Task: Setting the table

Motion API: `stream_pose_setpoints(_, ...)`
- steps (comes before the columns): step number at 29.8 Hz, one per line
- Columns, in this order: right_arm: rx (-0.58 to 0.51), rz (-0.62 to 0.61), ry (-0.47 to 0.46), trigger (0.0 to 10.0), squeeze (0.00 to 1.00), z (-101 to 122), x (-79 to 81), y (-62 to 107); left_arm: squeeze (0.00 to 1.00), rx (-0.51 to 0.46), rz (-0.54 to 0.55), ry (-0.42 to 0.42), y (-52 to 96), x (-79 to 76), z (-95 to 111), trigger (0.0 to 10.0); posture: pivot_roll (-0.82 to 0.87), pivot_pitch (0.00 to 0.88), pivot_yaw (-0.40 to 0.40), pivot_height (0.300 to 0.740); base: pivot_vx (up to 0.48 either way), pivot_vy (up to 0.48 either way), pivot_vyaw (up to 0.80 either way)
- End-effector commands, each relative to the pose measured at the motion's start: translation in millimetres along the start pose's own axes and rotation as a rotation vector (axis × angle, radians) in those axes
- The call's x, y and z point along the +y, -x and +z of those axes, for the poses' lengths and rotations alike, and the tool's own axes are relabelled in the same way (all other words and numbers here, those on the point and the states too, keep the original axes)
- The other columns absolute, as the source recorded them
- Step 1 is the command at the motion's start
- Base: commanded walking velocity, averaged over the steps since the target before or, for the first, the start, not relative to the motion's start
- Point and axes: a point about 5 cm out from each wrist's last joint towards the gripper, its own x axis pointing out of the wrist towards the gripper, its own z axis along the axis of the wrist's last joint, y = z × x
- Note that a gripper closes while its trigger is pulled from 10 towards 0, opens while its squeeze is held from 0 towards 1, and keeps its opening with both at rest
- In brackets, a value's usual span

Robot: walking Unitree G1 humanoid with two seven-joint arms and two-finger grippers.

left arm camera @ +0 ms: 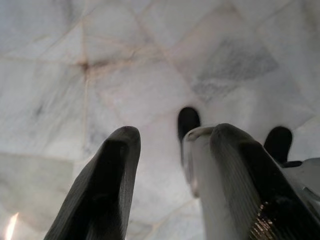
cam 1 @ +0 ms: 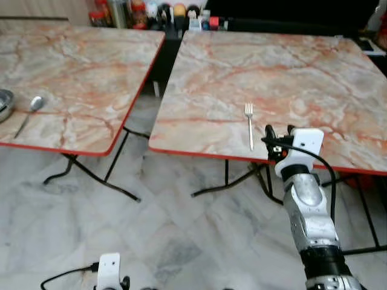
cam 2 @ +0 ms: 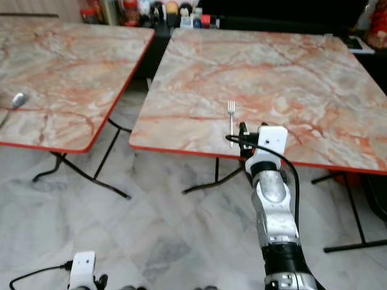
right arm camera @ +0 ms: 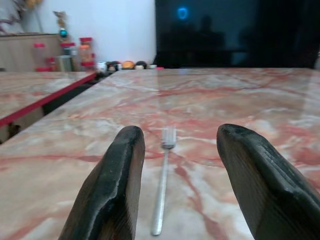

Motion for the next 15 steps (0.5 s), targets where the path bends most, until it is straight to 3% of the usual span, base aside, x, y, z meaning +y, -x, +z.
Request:
stream_pose_setpoints(1, -0.004, -0.003, -0.001, 10.0, 0.0, 4.0, -0.3, -1.0, 0.0, 0.027, 0.006, 0.007, 1.3, 2.5, -7.2, 10.0, -0.04, 0.122, -0.019, 0.711, 0.296, 0.0, 0.0)
stream_pose_setpoints(15, 0.064, 0.021, 0.017, 10.0, 0.0, -5.3, 5.4, -0.8, 0.0, 0.033, 0.008, 0.007, 1.5, 2.8, -8.4, 10.0, -0.03, 0.131, -0.018, 0.711, 0.309, 0.0, 0.0)
